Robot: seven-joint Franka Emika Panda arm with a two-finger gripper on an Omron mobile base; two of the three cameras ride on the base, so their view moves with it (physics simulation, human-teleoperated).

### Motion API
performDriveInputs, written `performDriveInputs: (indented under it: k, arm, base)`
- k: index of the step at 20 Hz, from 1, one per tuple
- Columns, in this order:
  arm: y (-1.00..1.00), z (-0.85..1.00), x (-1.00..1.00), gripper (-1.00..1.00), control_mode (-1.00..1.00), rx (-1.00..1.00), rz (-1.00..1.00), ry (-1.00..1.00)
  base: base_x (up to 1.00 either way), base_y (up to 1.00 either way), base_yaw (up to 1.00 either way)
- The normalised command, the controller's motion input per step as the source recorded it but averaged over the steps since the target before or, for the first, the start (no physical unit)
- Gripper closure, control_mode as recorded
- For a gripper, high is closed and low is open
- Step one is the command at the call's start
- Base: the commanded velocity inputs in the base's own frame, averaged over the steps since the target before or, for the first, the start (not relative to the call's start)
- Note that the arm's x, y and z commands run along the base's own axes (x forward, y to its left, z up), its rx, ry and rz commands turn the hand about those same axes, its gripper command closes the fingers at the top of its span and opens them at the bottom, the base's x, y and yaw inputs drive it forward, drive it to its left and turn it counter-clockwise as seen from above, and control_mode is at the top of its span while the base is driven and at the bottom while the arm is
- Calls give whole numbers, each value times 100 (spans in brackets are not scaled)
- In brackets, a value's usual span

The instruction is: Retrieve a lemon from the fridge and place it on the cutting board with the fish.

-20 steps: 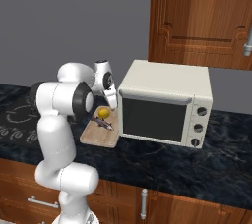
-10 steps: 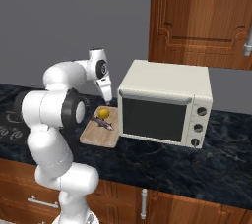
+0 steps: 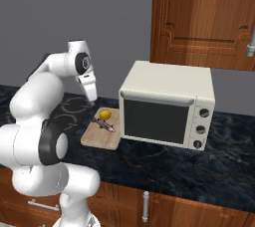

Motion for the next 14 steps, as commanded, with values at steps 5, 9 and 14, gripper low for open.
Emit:
performDriveInputs:
  k: [5,9,14]
  arm:
    - [0,49,-100,-100,-100,-2,27,-10]
    - [-20,27,-94,-100,-100,2,44,-4]
    - [-28,23,-95,-100,-100,4,49,-2]
  base:
    - [0,0,0]
    - [0,0,0]
    - [0,0,0]
